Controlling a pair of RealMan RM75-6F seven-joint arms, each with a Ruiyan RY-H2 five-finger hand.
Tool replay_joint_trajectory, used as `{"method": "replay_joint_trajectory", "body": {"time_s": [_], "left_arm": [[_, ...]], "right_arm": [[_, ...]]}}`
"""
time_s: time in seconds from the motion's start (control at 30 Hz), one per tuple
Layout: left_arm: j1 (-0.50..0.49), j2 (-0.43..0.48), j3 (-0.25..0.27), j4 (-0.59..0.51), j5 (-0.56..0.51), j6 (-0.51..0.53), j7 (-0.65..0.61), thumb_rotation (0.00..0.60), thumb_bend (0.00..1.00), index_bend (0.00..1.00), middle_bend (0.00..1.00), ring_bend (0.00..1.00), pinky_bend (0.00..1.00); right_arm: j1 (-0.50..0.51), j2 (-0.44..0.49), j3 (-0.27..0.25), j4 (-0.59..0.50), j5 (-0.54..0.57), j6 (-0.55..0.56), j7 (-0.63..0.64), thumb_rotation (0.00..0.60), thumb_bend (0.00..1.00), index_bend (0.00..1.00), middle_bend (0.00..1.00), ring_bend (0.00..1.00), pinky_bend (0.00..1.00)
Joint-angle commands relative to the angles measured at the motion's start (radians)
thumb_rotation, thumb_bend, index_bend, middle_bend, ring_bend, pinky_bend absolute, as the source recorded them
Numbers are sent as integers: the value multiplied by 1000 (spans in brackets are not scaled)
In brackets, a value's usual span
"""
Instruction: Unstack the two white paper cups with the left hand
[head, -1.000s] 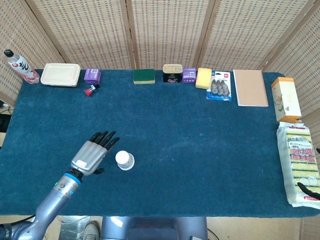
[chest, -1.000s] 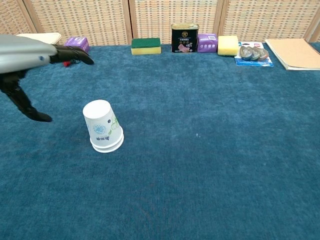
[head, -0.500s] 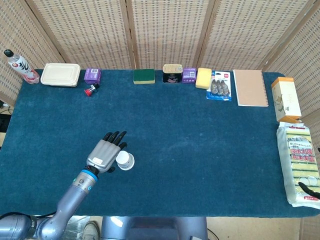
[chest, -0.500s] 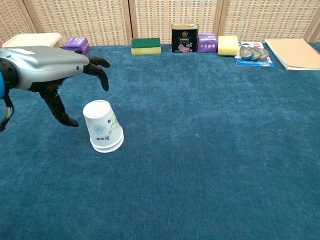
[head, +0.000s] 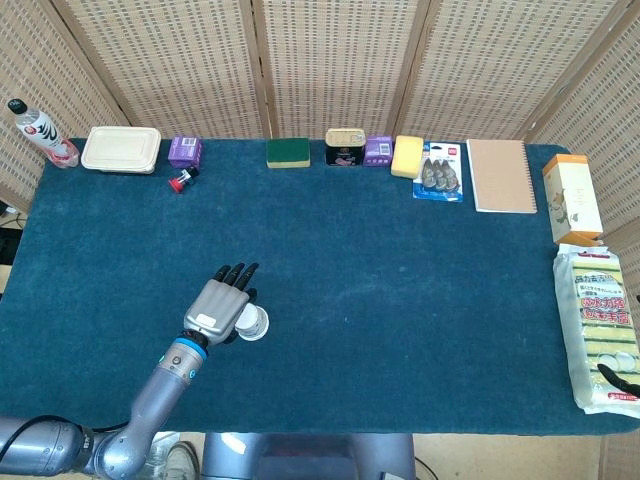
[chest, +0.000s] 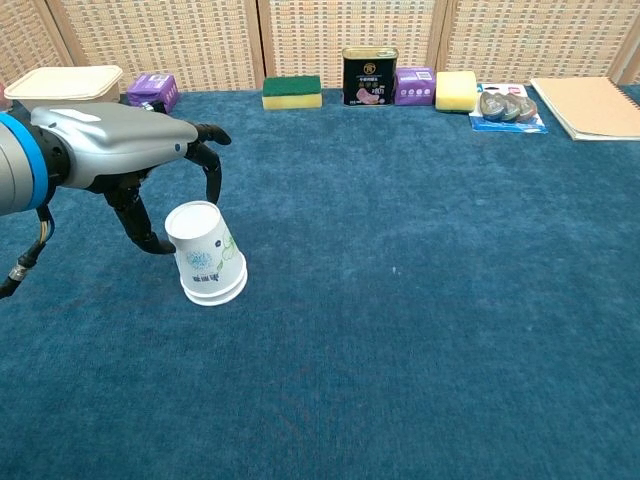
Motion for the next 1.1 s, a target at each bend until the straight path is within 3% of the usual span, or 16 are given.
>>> {"method": "replay_joint_trajectory", "body": {"time_s": [0.03,0.3,0.63,0.83,1.1], "left_arm": [[-5,-4,3,3,-3,7,-6,600,201,376,0,0,87],[-18,1,11,-3,-11,28,-20,600,215,386,0,0,87],[-16,87,5,-98,5,64,-57,600,216,386,0,0,88],[9,217,-11,-193,49,86,-122,600,216,386,0,0,87],[66,401,-14,-280,122,26,-290,600,216,386,0,0,87]], "right_arm": [[0,0,0,1,0,0,1,600,159,125,8,0,0],[0,0,0,0,-2,1,1,600,160,125,8,0,0],[-1,1,-1,-1,-4,2,3,600,159,125,8,0,0],[0,0,-3,-3,-6,2,-3,600,160,125,8,0,0],[1,-3,-5,-9,-10,1,-19,600,159,125,8,0,0]]}}
